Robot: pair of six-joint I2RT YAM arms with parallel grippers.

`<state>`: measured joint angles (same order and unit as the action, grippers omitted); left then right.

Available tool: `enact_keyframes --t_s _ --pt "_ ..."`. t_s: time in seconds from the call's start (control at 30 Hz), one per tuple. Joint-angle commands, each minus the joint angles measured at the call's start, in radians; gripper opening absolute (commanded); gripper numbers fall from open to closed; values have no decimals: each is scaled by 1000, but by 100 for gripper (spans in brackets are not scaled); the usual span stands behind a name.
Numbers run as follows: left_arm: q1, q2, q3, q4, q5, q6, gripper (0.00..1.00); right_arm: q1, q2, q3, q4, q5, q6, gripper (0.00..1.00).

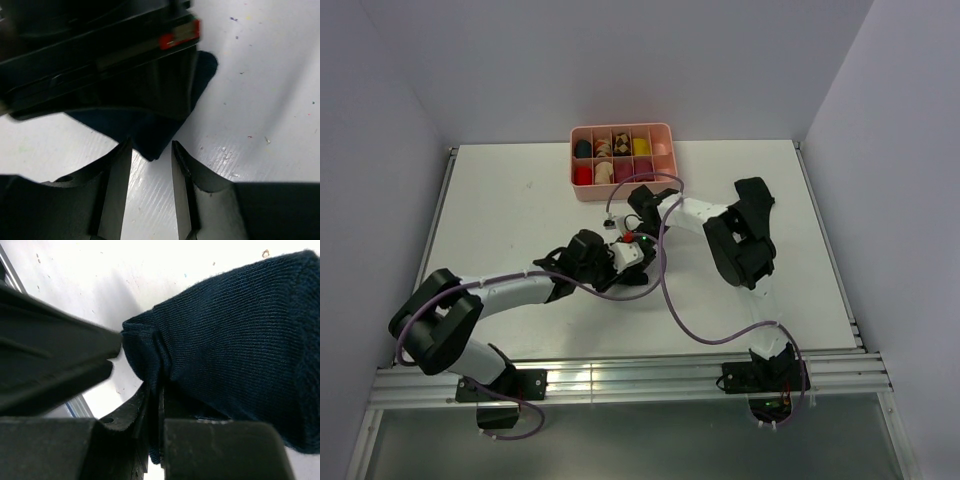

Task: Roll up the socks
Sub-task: Roll the sock at the center of the board.

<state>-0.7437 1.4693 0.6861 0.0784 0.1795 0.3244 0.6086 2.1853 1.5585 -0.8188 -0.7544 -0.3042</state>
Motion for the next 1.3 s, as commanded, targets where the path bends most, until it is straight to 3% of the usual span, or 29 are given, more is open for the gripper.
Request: enact_keyframes --t_s 0.0,0.4,0.83,1.07,1.1,1.2,1.27 --pt "-32 25 55 14 25 88 42 0 37 40 -46 1 -30 0" --pt "-112 151 141 -75 -81 203 40 -1 54 71 -88 -5 -68 0" --pt "-123 224 173 -164 -94 229 35 -13 62 69 -92 -10 -73 0" --pt "-121 243 179 -203 -48 216 1 -20 44 54 -75 -13 -65 0" --pt "-121 250 184 -216 -46 212 1 -20 34 51 -63 -11 -59 0" --pt "-121 255 208 -248 -20 186 1 -26 -2 22 -21 -17 -35 6" --pt "-117 256 237 -282 0 163 1 -41 -31 -3 21 -17 6 25"
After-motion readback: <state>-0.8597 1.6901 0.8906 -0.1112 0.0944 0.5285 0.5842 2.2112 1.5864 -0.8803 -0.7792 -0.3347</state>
